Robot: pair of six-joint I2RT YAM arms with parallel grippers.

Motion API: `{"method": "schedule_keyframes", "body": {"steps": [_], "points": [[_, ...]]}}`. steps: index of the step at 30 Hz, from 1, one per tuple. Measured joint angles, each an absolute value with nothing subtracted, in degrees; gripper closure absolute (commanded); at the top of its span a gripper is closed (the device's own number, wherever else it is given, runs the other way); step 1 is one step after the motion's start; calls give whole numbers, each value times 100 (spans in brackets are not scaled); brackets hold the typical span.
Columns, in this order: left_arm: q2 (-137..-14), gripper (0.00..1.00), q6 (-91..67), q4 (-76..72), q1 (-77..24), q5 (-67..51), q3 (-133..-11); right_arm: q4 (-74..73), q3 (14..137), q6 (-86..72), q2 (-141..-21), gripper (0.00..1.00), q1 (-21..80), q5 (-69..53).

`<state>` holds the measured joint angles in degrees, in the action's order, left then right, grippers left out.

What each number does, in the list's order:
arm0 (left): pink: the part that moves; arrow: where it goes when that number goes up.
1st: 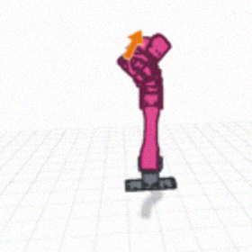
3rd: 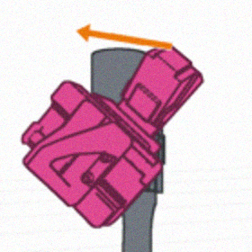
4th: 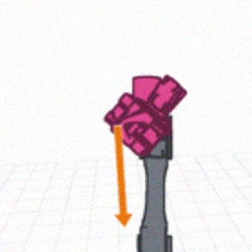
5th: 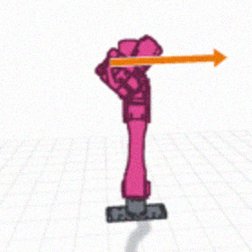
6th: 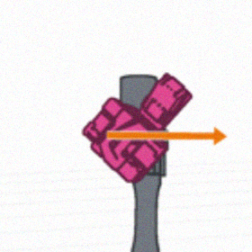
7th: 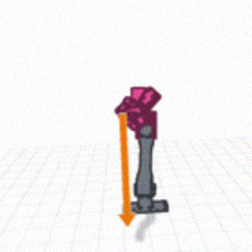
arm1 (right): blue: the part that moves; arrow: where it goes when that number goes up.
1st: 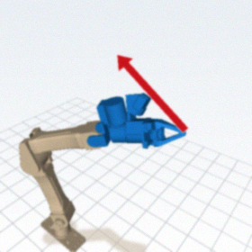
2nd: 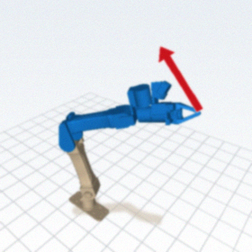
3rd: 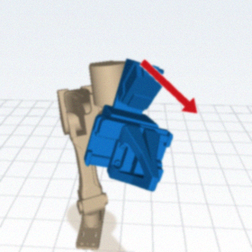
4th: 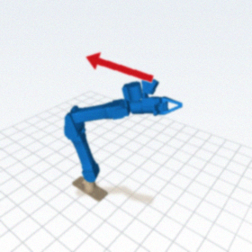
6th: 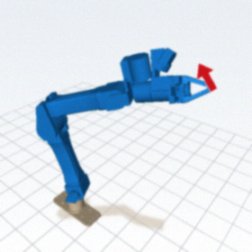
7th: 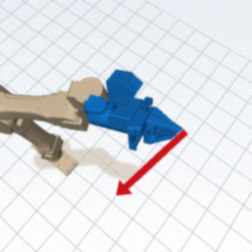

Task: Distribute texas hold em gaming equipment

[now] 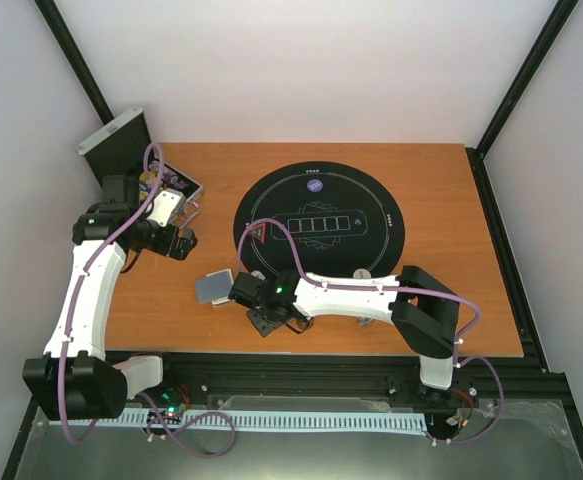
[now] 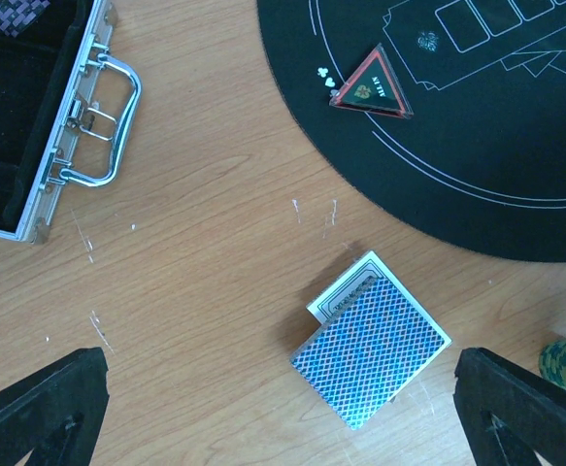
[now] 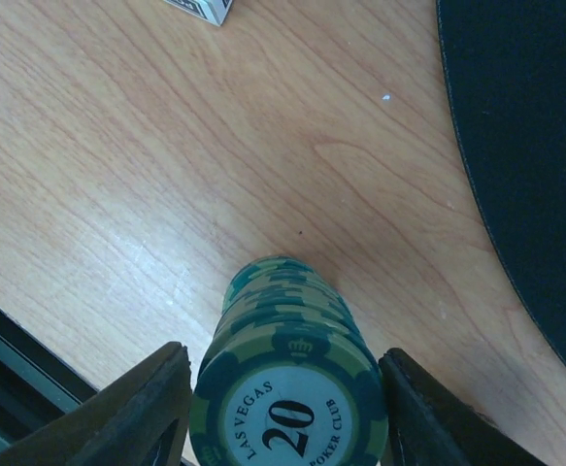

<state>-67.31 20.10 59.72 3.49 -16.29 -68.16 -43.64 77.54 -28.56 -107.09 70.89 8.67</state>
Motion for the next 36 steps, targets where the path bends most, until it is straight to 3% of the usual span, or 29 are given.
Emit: {"method": "schedule_keyframes", "body": {"steps": [14,22,36], "points": [[-6672,0,2023,5955,349,-1653,-6711,-4397,7881,-2856,-10709,53,7089,926],[-6646,0,2025,5955,349,-1658,-6711,-4407,7905,-2847,-10709,46,7085,976],[-6615,0,2067,5955,349,-1658,-6711,-4364,7865,-2847,-10709,49,7035,976]]}}
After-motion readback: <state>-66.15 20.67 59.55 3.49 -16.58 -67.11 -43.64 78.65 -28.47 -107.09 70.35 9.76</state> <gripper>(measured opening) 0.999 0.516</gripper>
